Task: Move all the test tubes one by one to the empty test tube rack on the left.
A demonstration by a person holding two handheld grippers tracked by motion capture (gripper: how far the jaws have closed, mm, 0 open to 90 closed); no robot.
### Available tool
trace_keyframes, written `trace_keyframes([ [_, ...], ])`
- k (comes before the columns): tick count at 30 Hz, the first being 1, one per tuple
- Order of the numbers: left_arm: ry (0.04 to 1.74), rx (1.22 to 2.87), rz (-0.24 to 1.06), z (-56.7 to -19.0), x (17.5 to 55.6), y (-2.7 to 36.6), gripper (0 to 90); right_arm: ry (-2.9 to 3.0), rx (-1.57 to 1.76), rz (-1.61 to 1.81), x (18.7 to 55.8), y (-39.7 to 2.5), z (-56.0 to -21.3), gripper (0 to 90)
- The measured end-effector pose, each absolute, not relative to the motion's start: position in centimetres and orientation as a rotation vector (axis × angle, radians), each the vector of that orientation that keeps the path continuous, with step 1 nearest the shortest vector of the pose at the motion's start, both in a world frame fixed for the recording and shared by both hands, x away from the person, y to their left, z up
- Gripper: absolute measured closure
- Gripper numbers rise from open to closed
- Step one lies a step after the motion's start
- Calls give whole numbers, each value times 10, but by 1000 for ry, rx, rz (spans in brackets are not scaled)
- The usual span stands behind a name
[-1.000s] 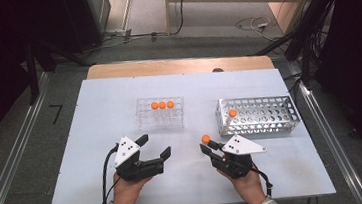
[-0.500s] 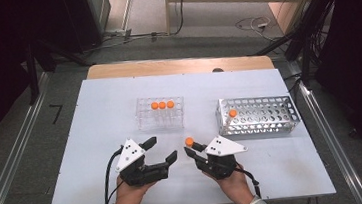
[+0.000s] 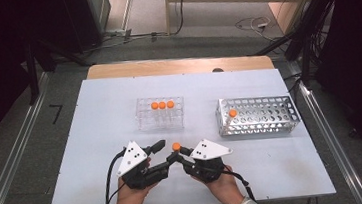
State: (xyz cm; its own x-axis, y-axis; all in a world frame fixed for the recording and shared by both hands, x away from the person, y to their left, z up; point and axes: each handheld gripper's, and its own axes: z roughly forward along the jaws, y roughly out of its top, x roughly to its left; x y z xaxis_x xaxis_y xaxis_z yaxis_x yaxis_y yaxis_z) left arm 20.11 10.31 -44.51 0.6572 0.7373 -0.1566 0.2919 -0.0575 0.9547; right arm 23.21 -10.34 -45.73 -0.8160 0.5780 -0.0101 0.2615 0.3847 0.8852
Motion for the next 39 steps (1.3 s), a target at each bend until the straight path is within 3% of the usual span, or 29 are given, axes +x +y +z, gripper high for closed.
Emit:
trace_keyframes([
  [9,847,1659,466,-446,200,102,606,2348,708,1409,228,-97,-458,721],
  [17,841,1680,457,-447,200,100,678,2351,700,1407,226,-95,-458,721],
  [27,848,1680,455,-447,200,100,696,2352,702,1408,225,-96,-458,712],
  [33,864,1676,457,-447,201,101,697,2370,723,1393,227,-98,-458,422],
  [39,894,1653,458,-446,203,106,697,2373,771,1389,233,-106,-458,309],
])
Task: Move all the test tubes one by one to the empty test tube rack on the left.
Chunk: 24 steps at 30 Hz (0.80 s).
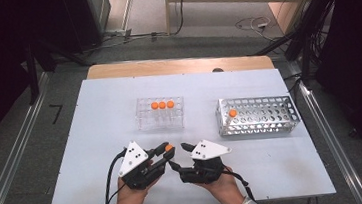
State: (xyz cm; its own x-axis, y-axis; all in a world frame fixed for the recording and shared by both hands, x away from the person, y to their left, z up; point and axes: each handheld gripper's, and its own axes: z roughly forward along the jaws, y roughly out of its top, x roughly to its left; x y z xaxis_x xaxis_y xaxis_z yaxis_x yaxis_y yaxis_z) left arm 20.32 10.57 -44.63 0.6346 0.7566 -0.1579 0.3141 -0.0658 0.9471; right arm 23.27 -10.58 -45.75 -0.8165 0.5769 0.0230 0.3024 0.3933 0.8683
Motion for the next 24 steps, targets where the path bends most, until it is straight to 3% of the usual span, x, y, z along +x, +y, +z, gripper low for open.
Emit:
trace_keyframes([
  [8,931,1619,457,-444,207,114,697,2390,820,1356,239,-118,-462,263],
  [24,1034,1552,541,-427,229,144,698,2303,929,1335,240,-172,-458,265],
])
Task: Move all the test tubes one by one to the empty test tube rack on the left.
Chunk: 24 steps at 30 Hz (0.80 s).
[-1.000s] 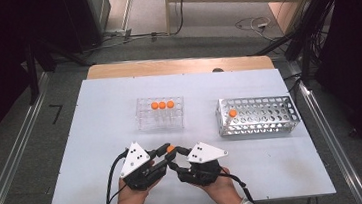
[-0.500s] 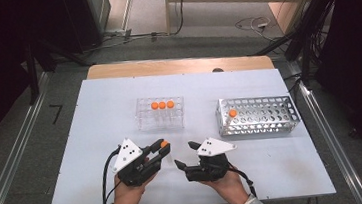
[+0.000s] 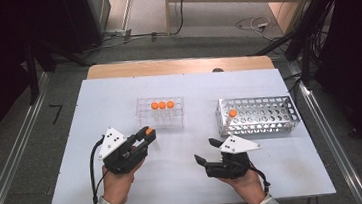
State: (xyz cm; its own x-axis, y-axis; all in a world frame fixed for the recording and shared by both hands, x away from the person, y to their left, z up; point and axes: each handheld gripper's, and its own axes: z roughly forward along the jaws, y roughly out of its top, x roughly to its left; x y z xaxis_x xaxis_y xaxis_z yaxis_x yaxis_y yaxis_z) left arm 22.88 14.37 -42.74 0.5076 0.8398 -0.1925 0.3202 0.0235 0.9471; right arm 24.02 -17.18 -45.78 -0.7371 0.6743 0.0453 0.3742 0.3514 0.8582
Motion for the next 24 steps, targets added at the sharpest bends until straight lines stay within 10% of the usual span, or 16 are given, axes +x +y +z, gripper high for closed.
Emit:
trace_keyframes([
  [24,1121,1487,715,-390,307,150,698,2218,1048,1317,239,-220,-457,269],
])
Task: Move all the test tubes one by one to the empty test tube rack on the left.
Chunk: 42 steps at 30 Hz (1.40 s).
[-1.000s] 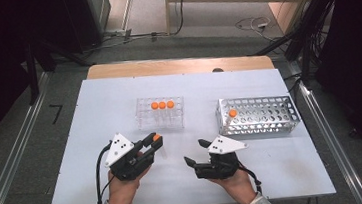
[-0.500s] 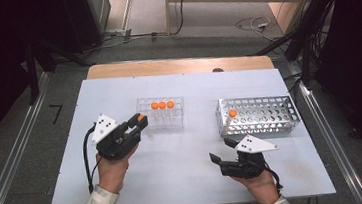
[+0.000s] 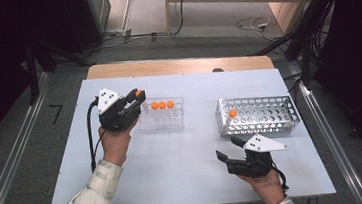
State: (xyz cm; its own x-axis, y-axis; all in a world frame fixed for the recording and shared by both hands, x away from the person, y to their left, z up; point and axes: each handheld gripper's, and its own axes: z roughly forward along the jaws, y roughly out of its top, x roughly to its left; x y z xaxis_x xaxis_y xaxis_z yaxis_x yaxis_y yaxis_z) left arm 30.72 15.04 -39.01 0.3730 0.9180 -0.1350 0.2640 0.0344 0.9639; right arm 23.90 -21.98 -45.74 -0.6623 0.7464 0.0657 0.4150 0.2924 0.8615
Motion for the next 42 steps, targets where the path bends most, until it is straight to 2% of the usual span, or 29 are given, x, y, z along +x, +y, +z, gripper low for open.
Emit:
trace_keyframes([
  [12,1126,1536,762,-405,320,141,695,2207,1052,1322,239,-222,-456,271],
  [26,1160,1568,732,-426,322,140,681,2215,1050,1315,239,-221,-458,271],
  [36,1164,1542,693,-427,315,145,562,2180,1054,1309,239,-223,-457,287],
  [42,1146,1522,654,-428,296,148,418,2113,1084,1293,248,-229,-456,296],
])
